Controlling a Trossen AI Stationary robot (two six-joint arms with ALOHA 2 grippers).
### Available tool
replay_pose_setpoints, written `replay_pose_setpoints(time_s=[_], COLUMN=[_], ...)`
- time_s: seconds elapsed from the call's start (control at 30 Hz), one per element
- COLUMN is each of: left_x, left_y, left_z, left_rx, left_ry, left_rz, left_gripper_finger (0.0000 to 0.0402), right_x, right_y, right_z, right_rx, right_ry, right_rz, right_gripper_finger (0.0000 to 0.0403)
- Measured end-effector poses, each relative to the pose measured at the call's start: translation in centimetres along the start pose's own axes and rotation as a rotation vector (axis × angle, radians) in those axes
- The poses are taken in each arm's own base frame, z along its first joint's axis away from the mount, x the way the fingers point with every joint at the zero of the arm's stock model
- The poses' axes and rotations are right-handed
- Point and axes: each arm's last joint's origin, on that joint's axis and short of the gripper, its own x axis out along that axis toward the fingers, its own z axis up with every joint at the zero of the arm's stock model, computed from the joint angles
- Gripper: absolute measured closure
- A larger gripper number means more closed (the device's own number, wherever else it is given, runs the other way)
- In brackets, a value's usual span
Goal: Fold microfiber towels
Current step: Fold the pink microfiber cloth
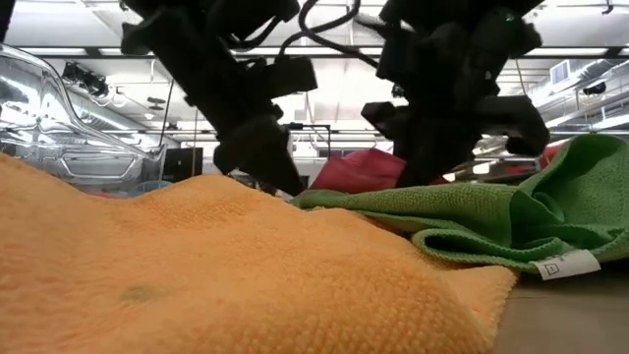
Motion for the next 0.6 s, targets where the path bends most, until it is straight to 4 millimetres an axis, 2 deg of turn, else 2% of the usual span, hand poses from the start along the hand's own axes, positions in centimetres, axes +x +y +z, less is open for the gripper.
replay_pose_setpoints(time_s=[0.27,0.6], left_x=[0.9,0.9], left_y=[-1.2,-1.3], left_z=[-0.6,-0.6], left_rx=[0.013,0.020], left_ry=[-0.002,-0.003], left_rz=[-0.013,0.012], left_gripper_finger=[0.0395,0.0380], right_x=[0.3,0.2], right_y=[-2.2,-4.3], right_z=[-0.7,-0.6], right_rx=[0.081,0.039], right_ry=[-0.042,-0.163], right_rz=[0.034,0.023], right_gripper_finger=[0.0363,0.0363])
